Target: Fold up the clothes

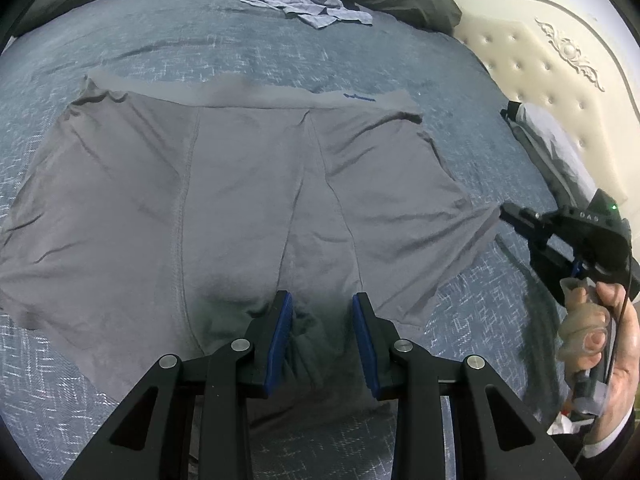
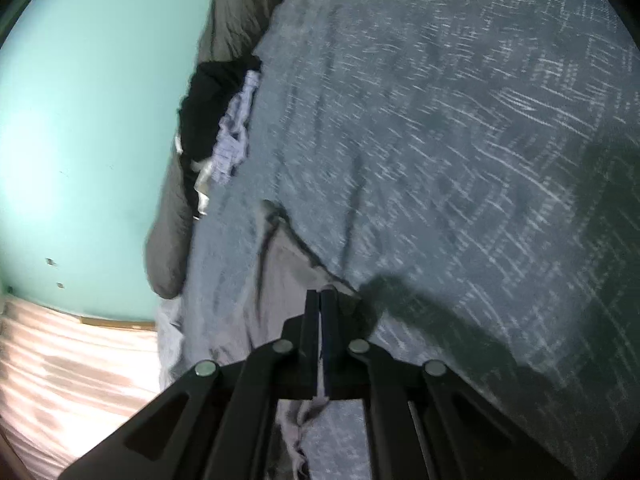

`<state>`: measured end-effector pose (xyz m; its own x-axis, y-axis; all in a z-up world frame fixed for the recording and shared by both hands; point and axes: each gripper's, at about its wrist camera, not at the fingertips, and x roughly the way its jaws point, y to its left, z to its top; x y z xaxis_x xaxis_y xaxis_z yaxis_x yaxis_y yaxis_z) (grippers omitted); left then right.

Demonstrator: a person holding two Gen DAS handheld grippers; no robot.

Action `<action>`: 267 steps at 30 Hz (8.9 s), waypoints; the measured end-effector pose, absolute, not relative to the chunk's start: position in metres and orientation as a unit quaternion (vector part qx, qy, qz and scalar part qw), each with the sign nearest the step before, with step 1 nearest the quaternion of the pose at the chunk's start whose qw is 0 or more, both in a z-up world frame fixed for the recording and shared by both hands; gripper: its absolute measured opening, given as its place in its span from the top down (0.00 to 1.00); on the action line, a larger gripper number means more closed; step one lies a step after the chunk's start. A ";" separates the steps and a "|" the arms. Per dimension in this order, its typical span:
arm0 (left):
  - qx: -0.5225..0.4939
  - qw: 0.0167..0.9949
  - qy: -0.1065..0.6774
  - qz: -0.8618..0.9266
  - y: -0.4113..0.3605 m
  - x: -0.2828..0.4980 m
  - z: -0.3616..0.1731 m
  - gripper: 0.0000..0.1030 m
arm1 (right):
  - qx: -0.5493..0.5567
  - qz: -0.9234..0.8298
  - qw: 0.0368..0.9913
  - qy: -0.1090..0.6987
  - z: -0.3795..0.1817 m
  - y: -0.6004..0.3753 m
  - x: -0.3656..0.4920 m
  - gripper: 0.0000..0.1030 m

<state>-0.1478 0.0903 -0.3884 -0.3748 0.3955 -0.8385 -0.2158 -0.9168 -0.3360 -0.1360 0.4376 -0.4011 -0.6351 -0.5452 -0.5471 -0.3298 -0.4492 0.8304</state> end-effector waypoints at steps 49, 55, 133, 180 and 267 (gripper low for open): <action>-0.515 0.166 -0.101 0.835 0.065 -0.144 -0.376 0.67 | 0.467 -0.709 0.156 -0.506 -0.413 0.369 -0.121 0.73; -0.515 0.166 -0.102 0.835 0.063 -0.143 -0.376 0.67 | 0.494 -0.699 0.141 -0.498 -0.424 0.362 -0.122 0.74; -0.509 0.156 -0.109 0.840 0.047 -0.144 -0.371 0.67 | 0.406 -0.726 0.110 -0.545 -0.393 0.378 -0.117 0.98; -0.462 0.043 -0.175 0.868 -0.089 -0.136 -0.341 0.62 | 0.446 -0.814 0.029 -0.371 -0.396 0.421 -0.131 0.71; -0.490 -0.038 -0.196 0.849 -0.142 -0.151 -0.385 0.97 | 0.485 -0.797 0.079 -0.351 -0.391 0.427 -0.138 0.98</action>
<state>-0.1512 -0.1420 -0.3847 -0.5171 0.1277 -0.8463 0.2563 -0.9203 -0.2954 -0.1382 0.4275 -0.3914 -0.5180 -0.4662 -0.7172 -0.2147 -0.7407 0.6366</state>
